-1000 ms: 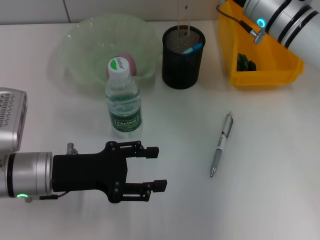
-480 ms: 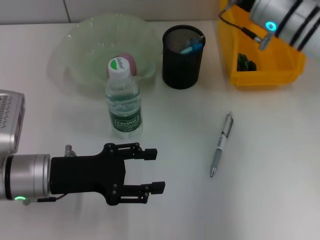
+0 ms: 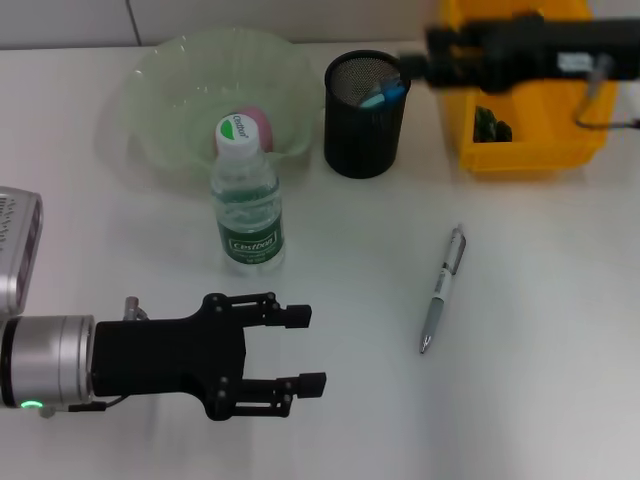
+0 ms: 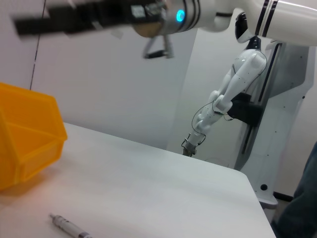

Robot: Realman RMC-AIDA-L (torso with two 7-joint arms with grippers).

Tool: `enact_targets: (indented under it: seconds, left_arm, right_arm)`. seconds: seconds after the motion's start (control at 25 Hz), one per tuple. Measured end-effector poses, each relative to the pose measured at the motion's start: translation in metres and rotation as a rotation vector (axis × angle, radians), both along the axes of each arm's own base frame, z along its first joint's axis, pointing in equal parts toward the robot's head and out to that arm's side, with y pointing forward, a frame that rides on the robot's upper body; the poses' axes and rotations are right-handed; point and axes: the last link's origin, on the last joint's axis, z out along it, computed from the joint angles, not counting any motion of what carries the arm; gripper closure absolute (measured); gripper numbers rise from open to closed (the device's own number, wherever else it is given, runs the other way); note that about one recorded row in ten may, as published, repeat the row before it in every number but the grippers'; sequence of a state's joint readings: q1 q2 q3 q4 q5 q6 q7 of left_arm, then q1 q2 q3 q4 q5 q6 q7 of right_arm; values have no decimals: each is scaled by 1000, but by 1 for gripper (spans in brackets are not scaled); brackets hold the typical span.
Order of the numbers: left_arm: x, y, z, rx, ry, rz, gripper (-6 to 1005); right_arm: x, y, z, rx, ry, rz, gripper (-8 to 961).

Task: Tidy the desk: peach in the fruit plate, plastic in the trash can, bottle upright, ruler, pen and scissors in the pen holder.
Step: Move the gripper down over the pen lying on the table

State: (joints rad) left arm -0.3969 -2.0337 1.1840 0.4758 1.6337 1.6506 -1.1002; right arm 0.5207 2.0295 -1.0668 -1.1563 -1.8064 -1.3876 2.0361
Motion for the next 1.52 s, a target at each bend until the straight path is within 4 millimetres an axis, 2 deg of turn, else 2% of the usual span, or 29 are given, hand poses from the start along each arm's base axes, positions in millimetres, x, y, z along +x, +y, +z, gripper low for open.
enact_targets:
  seconds: [0.16, 0.28, 0.44, 0.52, 0.56, 0.72, 0.84, 0.92, 0.96, 1.0, 1.12, 1.16, 1.2, 1.24, 1.32, 1.36, 1.4, 1.52]
  left_arm:
    - [1, 0, 0, -10, -1, -1, 260]
    - [2, 0, -1, -14, -2, 0, 260]
    - [3, 2, 0, -20, -2, 3, 260]
    - [3, 2, -1, -19, 2, 4, 260]
    - [3, 3, -1, -18, 3, 3, 260]
    - [4, 4, 0, -14, 6, -5, 260]
    - [5, 5, 1, -14, 7, -2, 260]
    - [9, 10, 4, -37, 6, 47, 260]
    - [10, 13, 6, -52, 8, 73, 260]
    - [13, 17, 8, -77, 18, 109, 260]
    - [20, 24, 14, -123, 68, 148, 260]
    - [23, 26, 16, -139, 88, 160, 260]
    - [28, 29, 17, -156, 114, 171, 260]
    - [31, 31, 18, -167, 132, 177, 260]
    - [43, 38, 18, -204, 193, 199, 260]
    - [50, 42, 17, -218, 218, 205, 260]
    - [56, 47, 15, -239, 254, 221, 260]
    - [80, 61, 7, -306, 343, 267, 260]
  right_arm:
    - [8, -13, 12, -134, -176, -110, 290]
    - [9, -19, 13, -231, -321, -216, 290]
    - [-2, -22, 2, -275, -503, -344, 291]
    - [-7, -23, -7, -268, -581, -383, 291]
    - [-13, -23, -18, -260, -647, -407, 291]
    - [-18, -23, -28, -258, -684, -412, 292]
    - [-12, -24, -30, -251, -675, -418, 293]
    - [-3, -27, -28, -253, -663, -419, 294]
    - [11, -31, -22, -262, -620, -406, 294]
    - [11, -31, -22, -262, -620, -406, 294]
    - [40, -43, -8, -271, -442, -383, 295]
    - [61, -53, 2, -276, -322, -373, 295]
    - [61, -53, 2, -276, -322, -373, 295]
    - [73, -59, 7, -273, -272, -369, 295]
    - [95, -71, 18, -244, -208, -362, 296]
    - [114, -83, 27, -206, -173, -353, 296]
    - [114, -83, 27, -206, -173, -353, 297]
    - [138, -106, 38, -155, -145, -298, 298]
